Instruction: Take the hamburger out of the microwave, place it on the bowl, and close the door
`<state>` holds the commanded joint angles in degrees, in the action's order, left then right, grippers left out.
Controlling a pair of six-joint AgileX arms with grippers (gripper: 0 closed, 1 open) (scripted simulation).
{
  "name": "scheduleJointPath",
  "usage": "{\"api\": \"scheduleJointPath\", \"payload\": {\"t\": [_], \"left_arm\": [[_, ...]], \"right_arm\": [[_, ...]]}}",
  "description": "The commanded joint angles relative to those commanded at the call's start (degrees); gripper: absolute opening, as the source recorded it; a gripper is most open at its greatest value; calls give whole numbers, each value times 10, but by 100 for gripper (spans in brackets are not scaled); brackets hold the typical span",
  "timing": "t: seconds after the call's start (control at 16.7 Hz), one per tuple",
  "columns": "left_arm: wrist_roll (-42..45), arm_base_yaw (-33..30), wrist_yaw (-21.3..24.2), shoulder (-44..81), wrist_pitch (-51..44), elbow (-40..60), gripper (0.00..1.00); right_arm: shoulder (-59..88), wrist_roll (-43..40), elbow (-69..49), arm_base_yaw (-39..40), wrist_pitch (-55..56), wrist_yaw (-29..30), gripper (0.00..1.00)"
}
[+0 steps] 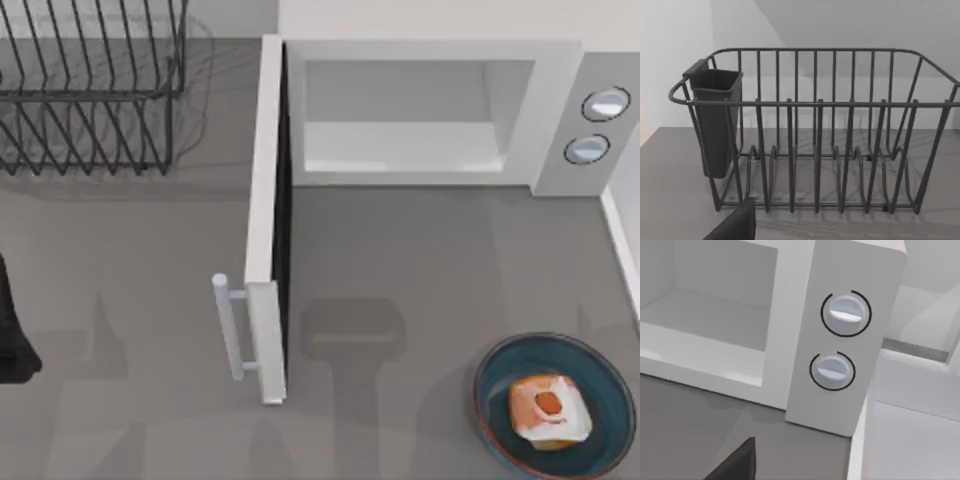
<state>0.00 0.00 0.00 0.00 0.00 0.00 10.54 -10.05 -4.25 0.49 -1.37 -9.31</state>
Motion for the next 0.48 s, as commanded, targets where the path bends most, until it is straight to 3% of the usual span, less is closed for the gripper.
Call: {"api": "scheduleJointPath", "payload": {"t": [0.24,0.48], "left_arm": [[0,0,0,0,0,0,100],[0,0,0,0,0,0,100]], "right_arm": [[-94,90,38,-4,12,82,100],[-105,101,43,-5,14,93,100]]}}
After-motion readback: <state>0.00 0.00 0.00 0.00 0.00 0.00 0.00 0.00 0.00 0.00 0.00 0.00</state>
